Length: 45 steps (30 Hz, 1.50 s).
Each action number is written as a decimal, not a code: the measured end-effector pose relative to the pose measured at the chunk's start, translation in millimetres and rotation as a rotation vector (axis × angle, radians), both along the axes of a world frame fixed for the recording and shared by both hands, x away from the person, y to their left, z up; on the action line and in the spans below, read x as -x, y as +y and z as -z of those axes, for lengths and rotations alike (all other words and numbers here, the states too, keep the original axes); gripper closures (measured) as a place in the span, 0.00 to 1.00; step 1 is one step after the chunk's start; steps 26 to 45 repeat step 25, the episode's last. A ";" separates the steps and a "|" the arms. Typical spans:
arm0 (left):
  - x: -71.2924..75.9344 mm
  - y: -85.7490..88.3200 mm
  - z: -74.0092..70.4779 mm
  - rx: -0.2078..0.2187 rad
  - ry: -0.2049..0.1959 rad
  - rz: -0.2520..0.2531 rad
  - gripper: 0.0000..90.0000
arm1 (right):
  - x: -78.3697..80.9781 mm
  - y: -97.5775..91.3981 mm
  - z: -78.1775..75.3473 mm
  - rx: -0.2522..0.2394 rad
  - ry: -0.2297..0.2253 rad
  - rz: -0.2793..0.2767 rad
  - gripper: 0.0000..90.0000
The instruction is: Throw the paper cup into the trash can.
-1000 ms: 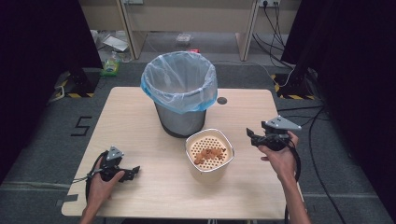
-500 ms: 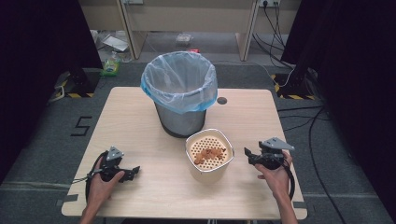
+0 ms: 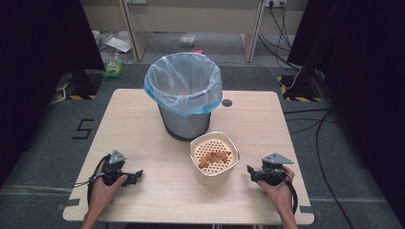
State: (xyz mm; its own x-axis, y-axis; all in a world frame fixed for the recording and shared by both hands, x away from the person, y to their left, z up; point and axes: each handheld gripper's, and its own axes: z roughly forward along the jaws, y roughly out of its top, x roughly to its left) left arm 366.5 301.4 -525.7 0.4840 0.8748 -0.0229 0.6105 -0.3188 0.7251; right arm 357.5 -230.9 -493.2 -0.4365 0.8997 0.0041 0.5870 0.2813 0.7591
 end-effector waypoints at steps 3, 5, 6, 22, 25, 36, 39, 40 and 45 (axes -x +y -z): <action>0.0 0.0 0.0 0.000 0.000 0.000 0.00 | 2.3 0.9 3.2 0.047 0.004 0.001 0.34; 0.0 0.0 0.0 0.000 0.000 0.000 0.00 | 2.9 0.7 7.0 0.041 0.026 -0.009 0.34; 0.0 0.0 0.0 0.000 0.000 0.000 0.00 | 3.3 1.1 8.6 0.044 0.033 -0.012 0.34; 0.0 0.0 0.0 0.000 0.000 0.000 0.00 | 10.5 4.7 22.1 0.020 0.034 -0.008 0.29; 0.1 0.0 0.0 0.000 0.000 0.000 0.00 | 10.1 4.4 22.2 0.022 0.032 -0.011 0.28; 0.1 0.0 0.0 0.000 0.000 0.000 0.00 | 10.1 4.4 22.2 0.022 0.032 -0.011 0.28; 0.1 0.0 0.0 0.000 0.000 0.000 0.00 | 10.1 4.4 22.2 0.022 0.032 -0.011 0.28; 0.1 0.0 0.0 0.000 0.000 0.000 0.00 | 10.1 4.4 22.2 0.022 0.032 -0.011 0.28; 0.1 0.0 0.0 0.000 0.000 0.000 0.00 | 10.1 4.4 22.2 0.022 0.032 -0.011 0.28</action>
